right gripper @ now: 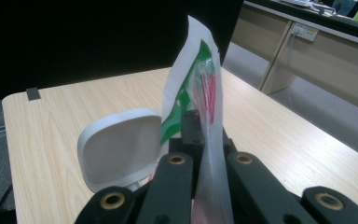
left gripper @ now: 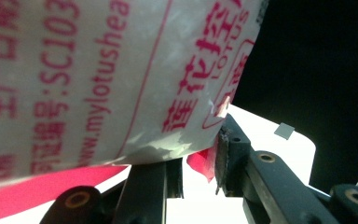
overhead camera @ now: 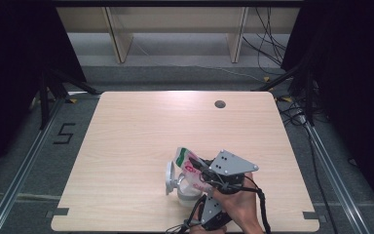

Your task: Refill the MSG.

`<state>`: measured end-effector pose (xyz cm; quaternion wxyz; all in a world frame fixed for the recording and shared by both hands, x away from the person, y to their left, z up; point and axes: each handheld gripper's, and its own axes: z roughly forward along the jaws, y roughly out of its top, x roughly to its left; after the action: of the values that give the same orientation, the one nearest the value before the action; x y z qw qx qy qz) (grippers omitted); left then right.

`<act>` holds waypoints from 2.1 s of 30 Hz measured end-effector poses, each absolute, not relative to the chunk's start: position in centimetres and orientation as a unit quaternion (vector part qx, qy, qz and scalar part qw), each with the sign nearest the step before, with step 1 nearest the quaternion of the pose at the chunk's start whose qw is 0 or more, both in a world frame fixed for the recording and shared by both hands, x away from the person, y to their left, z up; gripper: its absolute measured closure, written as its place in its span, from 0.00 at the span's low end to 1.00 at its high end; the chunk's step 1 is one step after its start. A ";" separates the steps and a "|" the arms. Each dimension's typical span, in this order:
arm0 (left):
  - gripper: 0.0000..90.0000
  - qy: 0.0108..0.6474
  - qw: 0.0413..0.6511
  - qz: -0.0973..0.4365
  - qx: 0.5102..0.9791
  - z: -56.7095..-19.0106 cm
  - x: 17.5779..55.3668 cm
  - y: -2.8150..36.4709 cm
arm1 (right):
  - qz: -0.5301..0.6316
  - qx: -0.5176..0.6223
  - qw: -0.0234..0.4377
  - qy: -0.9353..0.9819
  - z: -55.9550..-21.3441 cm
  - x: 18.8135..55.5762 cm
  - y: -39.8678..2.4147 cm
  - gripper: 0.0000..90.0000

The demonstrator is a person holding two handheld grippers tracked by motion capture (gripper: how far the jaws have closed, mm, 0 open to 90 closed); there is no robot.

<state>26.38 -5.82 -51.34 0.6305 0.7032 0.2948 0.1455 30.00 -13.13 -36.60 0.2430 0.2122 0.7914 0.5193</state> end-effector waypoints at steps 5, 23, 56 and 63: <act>0.83 0.298 0.634 0.144 0.699 -51.4 26.5 -5.9 | 0.516 0.207 0.248 0.793 -36.6 30.0 -13.0 1.00; 0.82 0.298 0.628 0.145 0.704 -51.1 26.4 -5.8 | 0.517 0.205 0.247 0.793 -36.5 29.9 -12.9 1.00; 0.83 0.296 0.635 0.143 0.699 -51.3 26.4 -5.8 | 0.515 0.202 0.240 0.798 -36.7 30.0 -12.7 1.00; 0.82 0.296 0.634 0.142 0.700 -51.3 26.4 -5.8 | 0.513 0.204 0.247 0.796 -36.8 30.0 -12.6 1.00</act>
<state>26.42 -5.80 -51.29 0.6342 0.6998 0.2964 0.1424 29.97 -12.56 -36.76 0.2471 0.2042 0.7962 0.5131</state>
